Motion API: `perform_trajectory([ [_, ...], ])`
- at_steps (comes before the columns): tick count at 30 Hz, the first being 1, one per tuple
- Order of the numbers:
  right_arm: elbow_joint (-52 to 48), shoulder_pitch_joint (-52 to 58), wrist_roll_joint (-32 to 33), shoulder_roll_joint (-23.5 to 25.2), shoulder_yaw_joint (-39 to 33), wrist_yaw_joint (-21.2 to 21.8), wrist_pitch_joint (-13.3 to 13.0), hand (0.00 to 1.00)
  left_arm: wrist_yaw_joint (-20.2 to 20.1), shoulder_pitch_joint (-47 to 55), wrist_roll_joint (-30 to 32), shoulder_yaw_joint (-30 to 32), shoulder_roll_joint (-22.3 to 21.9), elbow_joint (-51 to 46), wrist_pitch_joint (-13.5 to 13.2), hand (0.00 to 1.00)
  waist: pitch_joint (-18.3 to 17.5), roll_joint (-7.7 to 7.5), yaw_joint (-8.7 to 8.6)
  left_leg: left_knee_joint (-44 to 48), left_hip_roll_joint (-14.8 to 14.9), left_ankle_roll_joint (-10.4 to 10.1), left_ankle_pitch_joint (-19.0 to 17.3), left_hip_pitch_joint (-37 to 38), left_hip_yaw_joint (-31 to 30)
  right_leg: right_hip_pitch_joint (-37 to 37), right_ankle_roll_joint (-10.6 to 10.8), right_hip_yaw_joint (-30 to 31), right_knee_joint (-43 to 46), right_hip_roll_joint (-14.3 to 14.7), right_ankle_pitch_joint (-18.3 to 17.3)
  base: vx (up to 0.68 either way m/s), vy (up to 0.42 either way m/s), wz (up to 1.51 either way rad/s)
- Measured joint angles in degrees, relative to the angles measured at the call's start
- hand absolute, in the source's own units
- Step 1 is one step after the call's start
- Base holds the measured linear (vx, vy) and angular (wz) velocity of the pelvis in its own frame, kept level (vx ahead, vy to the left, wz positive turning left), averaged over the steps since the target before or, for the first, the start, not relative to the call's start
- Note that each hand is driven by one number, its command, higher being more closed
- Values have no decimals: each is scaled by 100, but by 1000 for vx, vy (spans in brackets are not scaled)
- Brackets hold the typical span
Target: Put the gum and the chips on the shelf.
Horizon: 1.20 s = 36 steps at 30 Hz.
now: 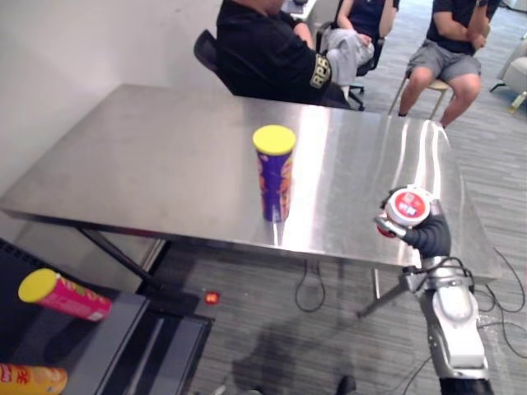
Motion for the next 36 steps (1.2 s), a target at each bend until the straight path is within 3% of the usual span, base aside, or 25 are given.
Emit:
perform_trajectory([
  [4, 42, -224, 165, 0, 406, -9, -3, 100, -163, -35, -435, 83, -7, -4, 49, 0, 33, 47, 2, 373, 76, -49, 73, -644, -552, -186, -52, -461, 158, 34, -90, -134, -80, 65],
  [6, 214, -565, 166, -9, 539, -24, -24, 100, -161, -135, -464, 71, -34, -11, 55, 0, 59, 107, 7, 346, 77, -158, 359, -1106, -1149, -297, -137, -1061, 161, 86, -141, -130, -134, 150],
  [7, 300, -732, 167, -9, 539, -52, -23, 100, -151, -187, -459, 16, -71, -28, 53, 0, 108, 185, 98, 98, 120, -267, 584, -1237, -1354, -387, -284, -1367, 282, 128, -235, -145, -159, 151],
  [8, 287, -799, 157, 0, 545, -85, -16, 100, -144, -193, -459, 40, -112, -22, 78, 0, 153, 259, 222, -313, 331, -280, 580, -1253, -1070, -380, -347, -1658, 314, 174, -255, -189, -212, 133],
  [9, 259, -802, 150, -12, 531, -124, -16, 100, -132, -190, -463, 93, -130, 12, 91, 0, 149, 320, 250, -454, 456, -164, 567, -1267, -764, -341, -373, -1901, 269, 218, -234, -151, -198, 132],
  [10, 207, -803, 150, -18, 447, -164, -21, 100, -106, -199, -464, 163, -168, 60, 101, 0, 147, 338, 226, -545, 608, 177, 539, -1279, -280, -237, -402, -2258, 110, 240, -216, -111, -155, 153],
  [12, 243, -921, 137, -55, 189, -306, -12, 100, -102, -202, -472, 394, -205, 227, 123, 0, 166, 350, 233, 602, 1023, 483, 590, -1614, 1058, -208, -608, -2927, 231, -19, -306, -67, -63, 145],
  [13, 239, -918, 137, -63, 151, -325, -12, 100, -101, -146, -472, 437, -231, 224, 125, 0, 164, 353, 224, 985, 1105, 585, 654, -1599, 1288, -201, -628, -3029, 337, -84, -334, -35, -8, 83],
  [14, 207, -893, 136, -120, 63, -357, -13, 100, -101, -29, -472, 472, -299, 213, 128, 0, 118, 477, 220, 1366, 1239, 754, 979, -1520, 1609, -170, -621, -3190, 505, -102, -366, -54, 60, 128],
  [15, 143, -845, 136, -111, -115, -413, -47, 100, -114, 41, -461, 438, -388, 80, 138, 0, 87, 579, 19, 1002, 1099, 606, 1293, -1570, 1692, -156, -651, -3327, 618, -114, -515, -102, 79, 144],
  [16, 142, -810, 135, -96, -216, -413, -48, 100, -122, 48, -447, 458, -362, 19, 125, 0, 46, 498, -55, 515, 934, 521, 1506, -1525, 1581, -145, -681, -3344, 451, -106, -530, -143, 118, 160],
  [17, 146, -736, 126, -39, -307, -395, -44, 100, -147, -16, -433, 630, -310, 7, 121, 0, 5, 424, -16, 341, 872, 573, 1231, -1355, 1574, -108, -623, -3625, 235, -124, -466, -94, 94, 100],
  [18, 157, -656, 126, -9, -302, -394, -28, 100, -166, -16, -402, 710, -336, 53, 203, 0, 3, 444, -24, 940, 1128, 383, 753, -1286, 1924, -133, -608, -3813, 456, -165, -450, -41, 106, 88],
  [19, 154, -578, 126, 8, -308, -398, -21, 100, -176, 6, -399, 751, -364, 67, 201, 0, 9, 479, -50, 897, 1182, 262, 768, -1155, 2028, -104, -608, -3906, 547, -190, -450, -23, 174, 93],
  [20, 152, -422, 126, -1, -390, -394, -9, 100, -187, 23, -391, 834, -420, 68, 200, 0, -19, 570, -107, 452, 1098, 4, 809, -997, 1987, -78, -608, -4101, 713, -243, -450, -46, 210, 81],
  [23, 56, -346, 116, 18, -488, -386, 0, 100, -191, 12, -345, 899, -374, 83, 201, 0, -2, 516, -105, -351, 785, -97, 885, -982, 1981, -215, -585, -4449, 1083, -520, -468, -135, 252, 77],
  [25, 21, -344, -30, 48, -453, -377, 1, 100, -145, 18, -338, 920, -361, 114, 223, 0, 20, 405, -67, -704, 473, -5, 1000, -958, 1914, -292, -581, -4522, 1380, -869, -464, -133, 235, 46],
  [29, 11, -333, -158, 217, -365, -400, 11, 100, -92, 83, -345, 915, -305, 125, 235, 0, 79, 285, -51, -817, 154, 117, 940, -866, 1992, -283, -475, -4428, 1637, -1274, -385, -81, 165, 13],
  [32, 18, -292, -257, 233, -141, -394, 42, 100, -93, 56, -358, 883, -165, 100, 224, 0, 134, 148, -15, -850, 110, 121, 953, -855, 1991, -281, -414, -4357, 1458, -1217, -279, -21, 86, -2],
  [36, 58, -263, -314, 229, -49, -351, 57, 100, -105, 57, -354, 885, -191, 47, 224, 0, 125, 129, 106, -964, 117, 142, 1064, -783, 1989, -263, -410, -4298, 1307, -1092, -228, 47, -2, -4],
])
